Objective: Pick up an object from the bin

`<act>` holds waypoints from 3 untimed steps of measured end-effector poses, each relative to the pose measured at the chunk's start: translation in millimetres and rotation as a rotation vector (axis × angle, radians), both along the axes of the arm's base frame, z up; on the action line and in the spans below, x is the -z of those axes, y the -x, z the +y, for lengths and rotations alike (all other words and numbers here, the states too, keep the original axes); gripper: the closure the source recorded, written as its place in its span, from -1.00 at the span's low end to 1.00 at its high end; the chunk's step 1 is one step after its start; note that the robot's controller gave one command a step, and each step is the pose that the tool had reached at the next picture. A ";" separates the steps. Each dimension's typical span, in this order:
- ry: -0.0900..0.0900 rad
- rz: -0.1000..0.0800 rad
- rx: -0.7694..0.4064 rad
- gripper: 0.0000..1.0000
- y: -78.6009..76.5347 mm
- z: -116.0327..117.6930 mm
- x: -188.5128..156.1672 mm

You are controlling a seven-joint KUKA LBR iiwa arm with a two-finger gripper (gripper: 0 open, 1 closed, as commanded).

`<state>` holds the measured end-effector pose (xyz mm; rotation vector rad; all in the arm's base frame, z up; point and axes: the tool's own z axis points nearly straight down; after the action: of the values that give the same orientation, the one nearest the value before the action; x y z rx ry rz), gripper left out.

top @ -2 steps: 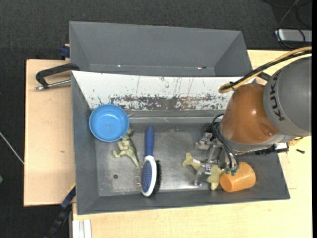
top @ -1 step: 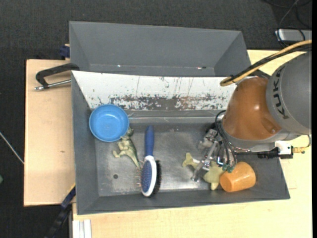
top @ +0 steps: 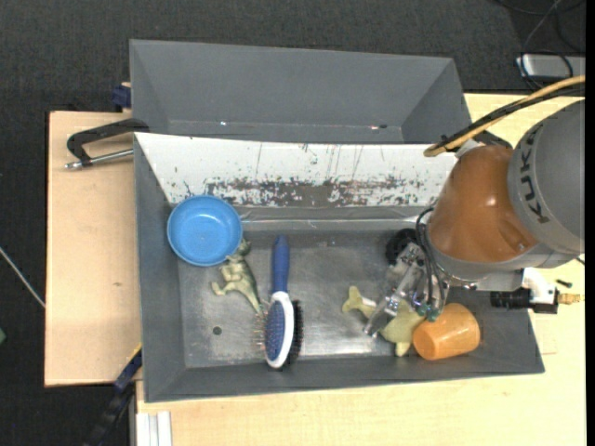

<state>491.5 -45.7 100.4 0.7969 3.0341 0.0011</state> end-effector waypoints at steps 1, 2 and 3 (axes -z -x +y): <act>-0.003 0.001 0.206 -1.00 -3.6 8.5 28.3; -0.002 0.002 0.205 -1.00 -4.3 9.3 27.2; 0.000 -0.005 0.205 1.00 -6.4 8.2 26.1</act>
Offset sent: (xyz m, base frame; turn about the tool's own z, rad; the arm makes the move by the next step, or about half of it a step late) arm 0.0018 0.0076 -0.0304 0.2075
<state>497.9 -37.4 74.3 1.1021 2.9320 0.0030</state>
